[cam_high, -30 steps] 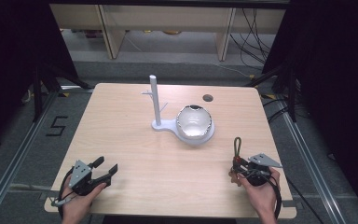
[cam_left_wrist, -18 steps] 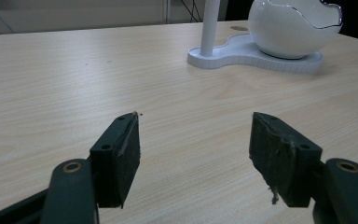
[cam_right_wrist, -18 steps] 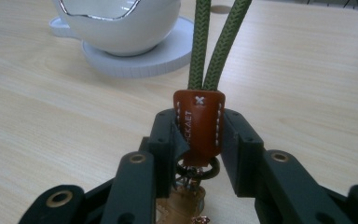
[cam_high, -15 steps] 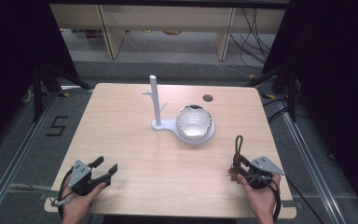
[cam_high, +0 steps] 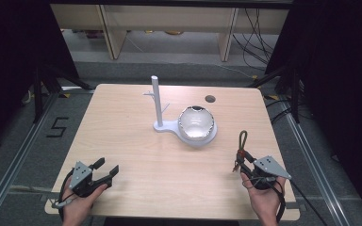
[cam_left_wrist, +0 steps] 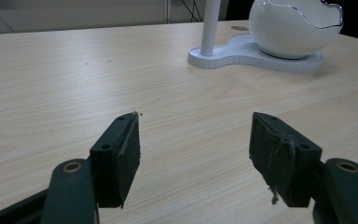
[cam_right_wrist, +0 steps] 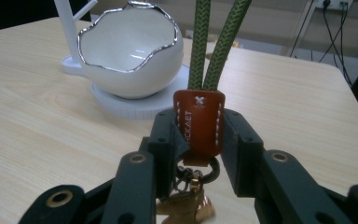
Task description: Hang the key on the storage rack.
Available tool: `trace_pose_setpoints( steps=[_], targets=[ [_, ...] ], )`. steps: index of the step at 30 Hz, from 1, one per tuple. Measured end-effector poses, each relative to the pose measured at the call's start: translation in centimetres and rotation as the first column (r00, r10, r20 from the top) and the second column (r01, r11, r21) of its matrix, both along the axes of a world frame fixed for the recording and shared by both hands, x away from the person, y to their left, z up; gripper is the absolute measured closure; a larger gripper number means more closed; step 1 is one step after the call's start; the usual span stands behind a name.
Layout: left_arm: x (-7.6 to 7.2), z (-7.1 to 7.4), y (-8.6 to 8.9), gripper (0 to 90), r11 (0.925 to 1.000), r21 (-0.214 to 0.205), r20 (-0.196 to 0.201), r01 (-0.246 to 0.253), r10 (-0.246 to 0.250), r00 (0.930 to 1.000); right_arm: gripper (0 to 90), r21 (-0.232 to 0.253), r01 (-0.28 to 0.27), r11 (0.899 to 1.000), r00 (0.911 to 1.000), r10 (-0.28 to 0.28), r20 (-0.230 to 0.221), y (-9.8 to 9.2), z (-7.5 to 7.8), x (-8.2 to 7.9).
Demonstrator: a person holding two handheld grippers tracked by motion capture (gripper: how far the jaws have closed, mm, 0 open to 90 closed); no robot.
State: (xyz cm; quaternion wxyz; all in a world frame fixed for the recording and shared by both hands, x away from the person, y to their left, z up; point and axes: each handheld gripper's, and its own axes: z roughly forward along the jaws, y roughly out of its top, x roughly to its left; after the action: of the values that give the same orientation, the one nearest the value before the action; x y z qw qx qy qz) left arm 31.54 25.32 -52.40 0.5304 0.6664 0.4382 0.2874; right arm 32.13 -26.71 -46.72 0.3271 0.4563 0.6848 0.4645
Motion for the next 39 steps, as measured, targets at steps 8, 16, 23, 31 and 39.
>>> trace_pose_setpoints(
  steps=[8, 16, 23, 31, 39],
  targets=[
    [0.0, 0.0, 0.0, 33.0, 0.9999, -0.007, -0.008, 0.008, -0.008, 0.9999, 68.1, -0.002, -0.006, 1.0, 0.999, 0.006, 0.043, 0.7, 1.3, -0.3],
    [0.0, 0.0, 0.0, 33.3, 0.9999, -0.006, -0.005, 0.011, -0.011, 0.9999, 68.1, 0.032, -0.024, 0.999, 0.9972, 0.022, 0.072, 0.9, 1.9, -0.2],
    [0.0, 0.0, 0.1, 33.4, 1.0, -0.007, -0.012, 0.006, -0.006, 0.9999, 68.1, 0.023, -0.032, 0.999, 0.9953, 0.029, 0.092, 1.3, 2.3, -0.2],
    [0.0, 0.3, -0.1, 32.8, 0.9996, -0.026, -0.03, 0.008, -0.009, 0.9995, 68.1, 0.029, -0.039, 0.999, 0.994, 0.036, 0.103, 1.9, 2.3, -0.5],
    [0.1, 2.8, -1.5, 35.6, 0.9915, -0.062, -0.018, 0.114, -0.115, 0.9932, 68.1, 0.026, -0.068, 0.997, 0.9932, 0.065, 0.097, 3.0, 2.0, -0.8]
  ],
)
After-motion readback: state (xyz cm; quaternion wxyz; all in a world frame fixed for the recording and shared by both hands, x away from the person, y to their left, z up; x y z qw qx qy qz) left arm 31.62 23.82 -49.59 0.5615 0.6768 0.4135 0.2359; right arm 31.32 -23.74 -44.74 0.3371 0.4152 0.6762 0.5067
